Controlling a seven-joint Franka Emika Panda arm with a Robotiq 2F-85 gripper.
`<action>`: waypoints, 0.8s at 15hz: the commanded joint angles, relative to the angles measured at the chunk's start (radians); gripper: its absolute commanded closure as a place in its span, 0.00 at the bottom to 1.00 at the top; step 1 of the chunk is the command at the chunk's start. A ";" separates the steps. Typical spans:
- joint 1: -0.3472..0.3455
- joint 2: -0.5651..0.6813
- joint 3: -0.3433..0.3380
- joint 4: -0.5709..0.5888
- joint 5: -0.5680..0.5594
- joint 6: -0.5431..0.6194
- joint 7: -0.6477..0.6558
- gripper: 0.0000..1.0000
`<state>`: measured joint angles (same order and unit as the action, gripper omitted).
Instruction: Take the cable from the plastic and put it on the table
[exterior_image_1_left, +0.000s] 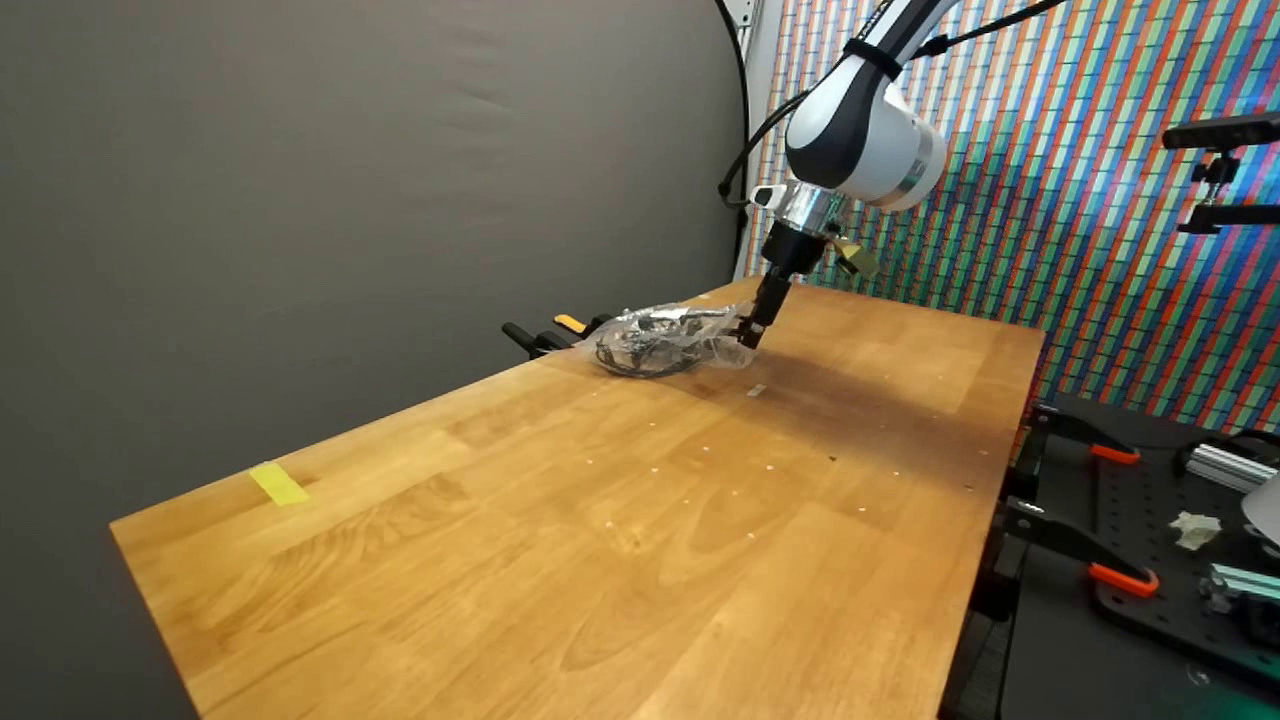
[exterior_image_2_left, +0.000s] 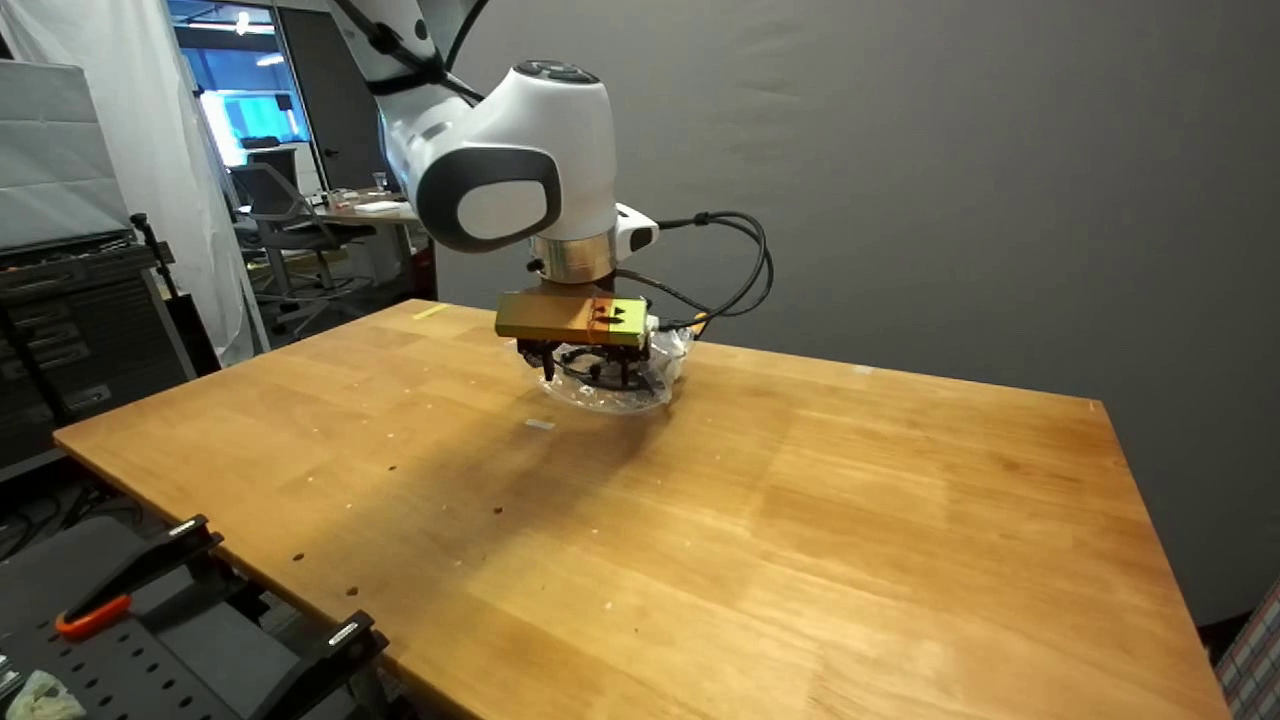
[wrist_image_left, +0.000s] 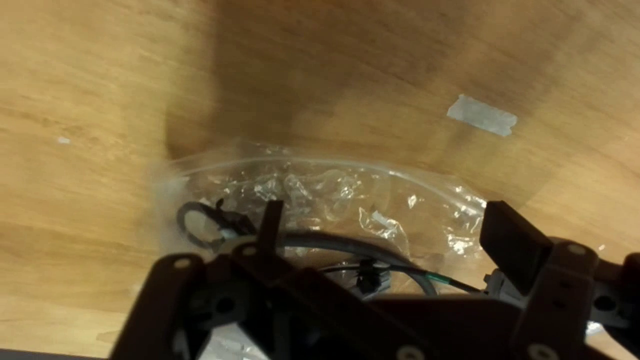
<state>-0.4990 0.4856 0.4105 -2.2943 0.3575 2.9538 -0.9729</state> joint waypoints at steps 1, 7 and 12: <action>-0.075 0.041 0.077 0.046 0.003 0.040 -0.058 0.00; -0.113 0.012 0.111 0.031 -0.018 0.034 -0.058 0.00; -0.069 -0.009 0.048 0.015 -0.055 0.027 -0.010 0.00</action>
<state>-0.5877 0.5079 0.4929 -2.2622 0.3354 2.9727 -1.0126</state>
